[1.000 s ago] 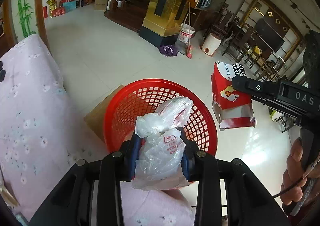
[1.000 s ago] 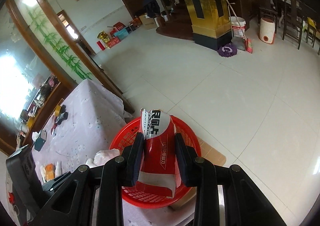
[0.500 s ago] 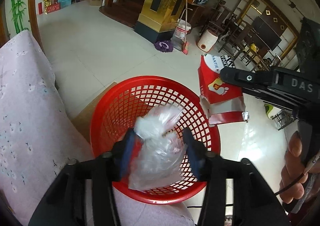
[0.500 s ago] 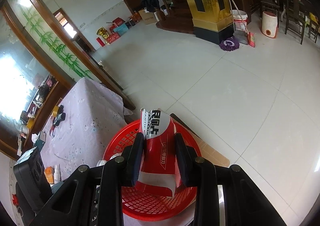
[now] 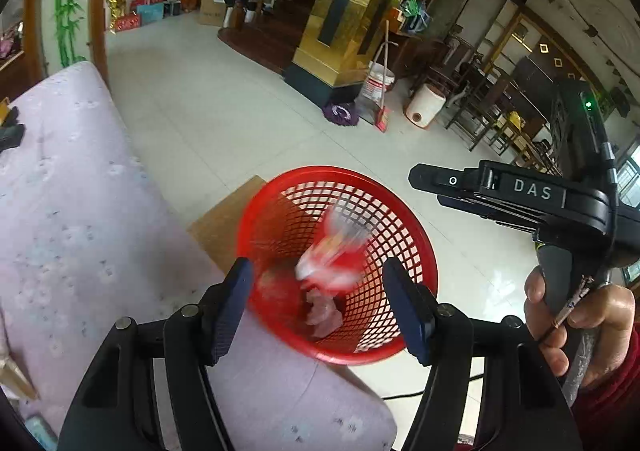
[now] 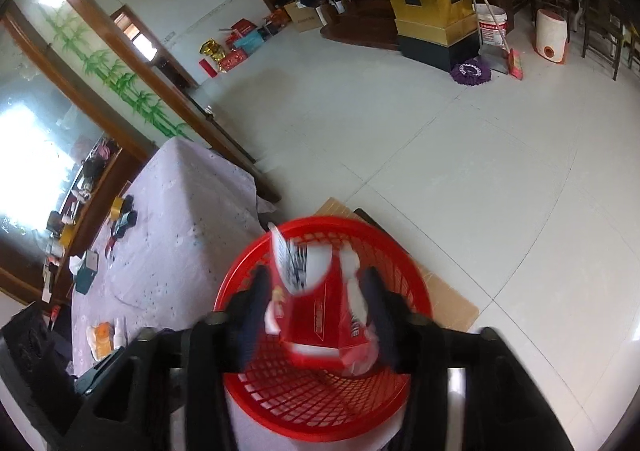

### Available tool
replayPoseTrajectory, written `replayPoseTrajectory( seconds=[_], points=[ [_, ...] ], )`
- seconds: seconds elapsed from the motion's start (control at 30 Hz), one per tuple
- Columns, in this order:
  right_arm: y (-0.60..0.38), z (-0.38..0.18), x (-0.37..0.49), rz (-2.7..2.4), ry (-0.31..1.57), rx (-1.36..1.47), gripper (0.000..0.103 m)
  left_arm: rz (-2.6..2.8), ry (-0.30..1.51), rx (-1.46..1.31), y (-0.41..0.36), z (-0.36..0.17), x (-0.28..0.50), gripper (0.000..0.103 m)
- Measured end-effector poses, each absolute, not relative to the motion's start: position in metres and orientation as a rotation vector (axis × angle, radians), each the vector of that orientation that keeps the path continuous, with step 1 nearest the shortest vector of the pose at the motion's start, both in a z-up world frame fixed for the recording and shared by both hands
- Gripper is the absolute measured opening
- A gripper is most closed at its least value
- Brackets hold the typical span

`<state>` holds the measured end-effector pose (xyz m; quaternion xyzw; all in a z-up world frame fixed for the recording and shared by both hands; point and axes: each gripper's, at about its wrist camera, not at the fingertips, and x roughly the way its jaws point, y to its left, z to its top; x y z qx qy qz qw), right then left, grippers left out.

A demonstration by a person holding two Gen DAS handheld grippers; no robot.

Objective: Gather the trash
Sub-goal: 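Open both grippers to drop the box and bag into the basket, then return to the table and grasp the white-green medicine box with the left gripper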

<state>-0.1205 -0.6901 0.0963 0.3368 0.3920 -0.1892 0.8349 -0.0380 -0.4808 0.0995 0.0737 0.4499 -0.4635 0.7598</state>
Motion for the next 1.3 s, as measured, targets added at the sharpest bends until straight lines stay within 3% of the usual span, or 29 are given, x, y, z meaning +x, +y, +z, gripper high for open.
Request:
replayPoseTrajectory(
  seconds=[0.27,0.6,0.97,1.3],
  points=[
    [-0.653,0.107,-0.127,-0.351,0.831,0.7,0.062,-0.898,0.899,0.199,-0.418,0.118,-0.053,0.068],
    [-0.522,0.111,-0.104,-0.128,0.918,0.544,0.062,-0.716,0.872,0.192,-0.309,0.126,-0.054,0.069],
    [-0.41,0.111,-0.083,0.104,0.988,0.408,0.062,-0.415,0.974,0.112,-0.155,0.083,-0.036,0.069],
    [-0.356,0.11,-0.078,0.161,1.018,0.356,0.062,-0.318,1.087,0.104,-0.129,0.043,-0.013,0.069]
  ],
)
